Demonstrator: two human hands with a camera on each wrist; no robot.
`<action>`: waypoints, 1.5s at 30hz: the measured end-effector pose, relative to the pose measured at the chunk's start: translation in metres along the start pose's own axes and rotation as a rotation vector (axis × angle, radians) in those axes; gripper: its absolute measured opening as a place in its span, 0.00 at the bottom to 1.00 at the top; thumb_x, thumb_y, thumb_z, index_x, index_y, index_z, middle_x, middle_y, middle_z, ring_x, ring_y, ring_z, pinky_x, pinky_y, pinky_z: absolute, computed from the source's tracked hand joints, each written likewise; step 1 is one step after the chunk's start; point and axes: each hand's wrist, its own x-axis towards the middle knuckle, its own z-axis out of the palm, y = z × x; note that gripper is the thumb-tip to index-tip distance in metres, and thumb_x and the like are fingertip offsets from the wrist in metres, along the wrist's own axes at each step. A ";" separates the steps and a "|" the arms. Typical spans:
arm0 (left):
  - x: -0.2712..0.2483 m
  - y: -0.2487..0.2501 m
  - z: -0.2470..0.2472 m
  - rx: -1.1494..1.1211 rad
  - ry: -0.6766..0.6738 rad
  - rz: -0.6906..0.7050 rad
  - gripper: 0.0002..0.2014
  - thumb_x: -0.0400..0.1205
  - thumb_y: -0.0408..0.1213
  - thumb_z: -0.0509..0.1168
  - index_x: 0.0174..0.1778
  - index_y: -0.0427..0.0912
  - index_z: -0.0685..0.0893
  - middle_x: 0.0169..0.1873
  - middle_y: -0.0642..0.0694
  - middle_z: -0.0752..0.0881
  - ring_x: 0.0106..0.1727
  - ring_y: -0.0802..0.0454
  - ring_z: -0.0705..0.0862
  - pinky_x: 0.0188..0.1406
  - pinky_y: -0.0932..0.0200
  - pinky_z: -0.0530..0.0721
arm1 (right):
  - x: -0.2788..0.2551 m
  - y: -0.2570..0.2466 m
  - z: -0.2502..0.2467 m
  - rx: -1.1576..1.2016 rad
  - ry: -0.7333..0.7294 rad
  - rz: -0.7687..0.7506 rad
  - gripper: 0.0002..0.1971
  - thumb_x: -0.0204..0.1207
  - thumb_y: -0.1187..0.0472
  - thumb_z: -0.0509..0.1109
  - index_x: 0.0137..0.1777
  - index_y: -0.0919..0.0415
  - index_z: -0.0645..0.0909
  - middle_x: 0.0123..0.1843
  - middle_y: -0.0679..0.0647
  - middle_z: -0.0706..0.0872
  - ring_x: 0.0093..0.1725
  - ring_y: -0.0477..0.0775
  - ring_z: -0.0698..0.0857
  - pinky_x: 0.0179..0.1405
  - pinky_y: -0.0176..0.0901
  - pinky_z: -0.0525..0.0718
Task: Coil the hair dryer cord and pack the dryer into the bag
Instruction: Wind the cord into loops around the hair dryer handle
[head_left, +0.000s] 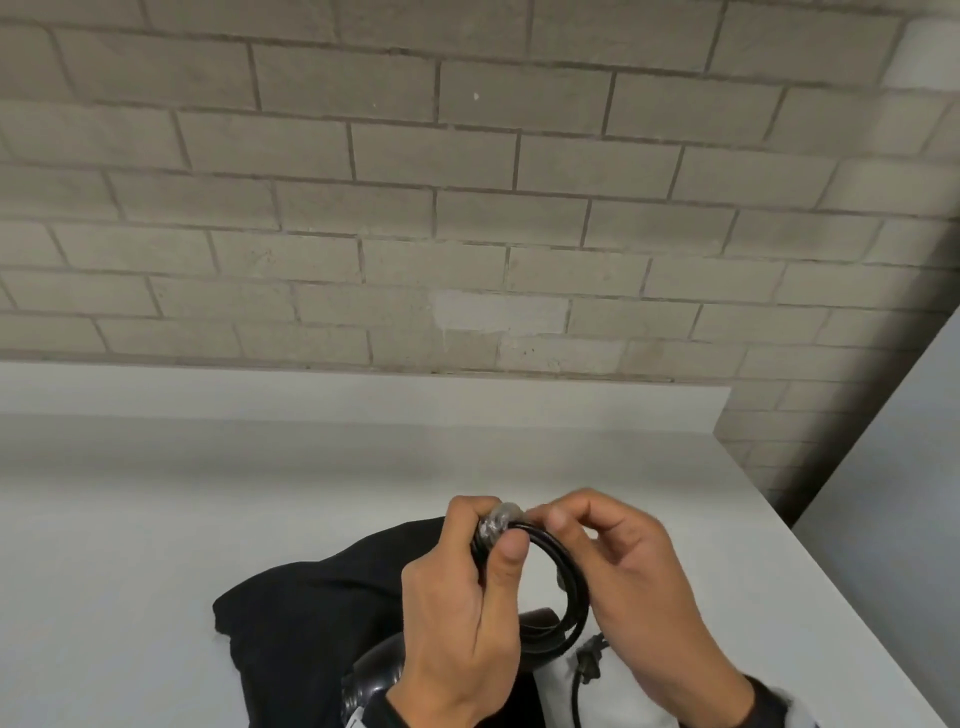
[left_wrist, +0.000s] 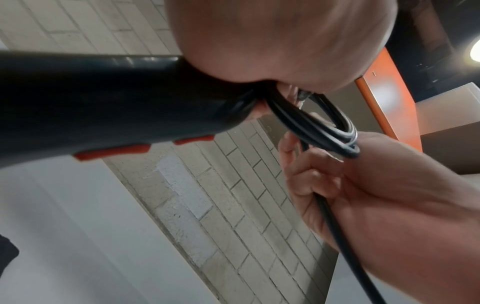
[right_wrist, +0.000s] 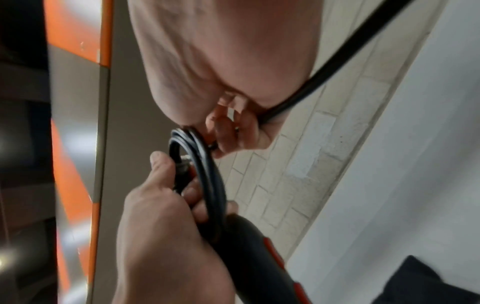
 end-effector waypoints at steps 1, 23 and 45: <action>0.001 -0.001 0.000 -0.003 0.012 -0.015 0.23 0.80 0.74 0.48 0.48 0.61 0.77 0.31 0.53 0.83 0.26 0.57 0.78 0.26 0.71 0.72 | -0.006 0.003 0.001 0.019 -0.009 -0.013 0.12 0.76 0.48 0.72 0.40 0.56 0.89 0.36 0.56 0.91 0.27 0.41 0.83 0.28 0.31 0.78; 0.000 0.002 0.007 -0.030 0.025 -0.146 0.19 0.76 0.70 0.53 0.47 0.63 0.80 0.22 0.55 0.79 0.22 0.58 0.74 0.26 0.62 0.73 | -0.020 0.045 0.015 -1.051 0.515 -0.705 0.04 0.72 0.58 0.77 0.46 0.53 0.90 0.35 0.53 0.81 0.26 0.54 0.76 0.23 0.41 0.76; 0.011 -0.010 0.012 0.011 0.133 0.031 0.18 0.83 0.66 0.54 0.51 0.59 0.80 0.32 0.57 0.84 0.25 0.56 0.79 0.25 0.60 0.79 | -0.014 -0.016 -0.018 -0.014 -0.185 0.331 0.11 0.75 0.52 0.72 0.36 0.57 0.81 0.35 0.50 0.79 0.40 0.50 0.79 0.45 0.39 0.79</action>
